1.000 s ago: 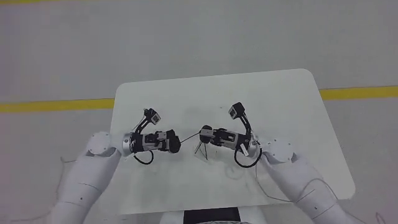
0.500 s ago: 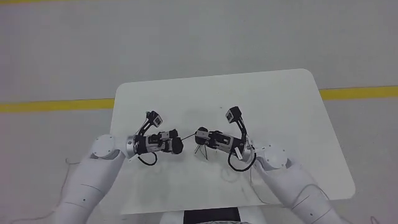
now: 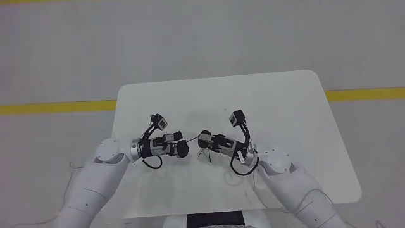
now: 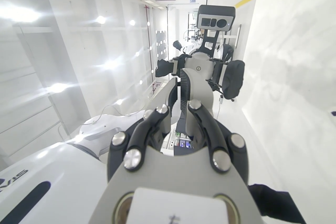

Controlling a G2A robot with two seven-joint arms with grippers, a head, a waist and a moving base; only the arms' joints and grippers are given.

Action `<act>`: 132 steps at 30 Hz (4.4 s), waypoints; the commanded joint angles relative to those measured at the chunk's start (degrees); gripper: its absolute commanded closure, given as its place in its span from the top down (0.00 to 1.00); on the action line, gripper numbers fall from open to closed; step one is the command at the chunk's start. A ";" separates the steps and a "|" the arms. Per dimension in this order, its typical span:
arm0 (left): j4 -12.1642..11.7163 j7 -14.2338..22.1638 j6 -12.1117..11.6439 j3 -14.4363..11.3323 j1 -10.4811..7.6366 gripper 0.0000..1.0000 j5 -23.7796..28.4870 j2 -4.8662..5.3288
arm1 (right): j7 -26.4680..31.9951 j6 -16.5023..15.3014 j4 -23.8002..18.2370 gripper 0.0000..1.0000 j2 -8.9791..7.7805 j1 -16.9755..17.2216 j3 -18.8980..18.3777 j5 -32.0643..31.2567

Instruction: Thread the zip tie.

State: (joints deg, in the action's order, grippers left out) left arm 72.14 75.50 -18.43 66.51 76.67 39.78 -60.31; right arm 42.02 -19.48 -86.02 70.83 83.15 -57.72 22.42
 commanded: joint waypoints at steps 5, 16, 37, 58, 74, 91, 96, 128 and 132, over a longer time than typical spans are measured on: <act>-1.22 0.86 -0.34 0.15 0.17 1.00 2.96 0.09 | -1.48 0.00 -0.31 0.00 0.39 0.87 -0.70 -1.93; -1.26 0.05 -1.05 0.39 0.10 1.00 3.12 0.10 | -2.94 0.09 -0.80 0.00 0.58 1.14 -1.32 -3.93; 1.29 -5.94 0.46 -1.62 0.72 1.00 1.10 -0.02 | -10.75 0.32 -3.89 0.00 1.19 3.17 0.74 -9.34; 3.16 -8.30 0.45 -2.10 1.17 1.00 0.03 0.26 | -12.96 2.75 -3.92 0.00 1.12 3.27 1.76 -13.66; 3.00 -6.37 0.72 -2.68 0.68 0.61 -0.22 0.69 | -10.51 5.08 -4.61 0.00 0.19 4.21 -0.07 -15.42; 3.11 -6.77 0.84 -3.47 0.69 0.33 -1.27 1.12 | -7.12 4.73 -4.59 0.00 -0.47 4.00 -0.22 -16.40; 3.13 -7.05 0.90 -3.60 0.81 0.28 -1.54 1.26 | -7.52 4.61 -4.76 0.00 -0.50 4.08 0.04 -16.17; 2.65 -7.88 1.29 -5.43 -0.43 0.07 -1.96 1.68 | -8.80 3.96 -3.61 0.00 -0.53 3.19 1.31 -13.71; 2.50 -7.83 1.36 -5.64 -0.63 0.07 -1.90 1.73 | -8.82 3.92 -3.45 0.00 -0.54 3.02 1.43 -13.53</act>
State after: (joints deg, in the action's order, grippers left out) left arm 74.67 67.66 -17.08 60.91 76.08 37.87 -58.59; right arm 33.19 -15.57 -89.50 70.30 86.20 -56.31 8.86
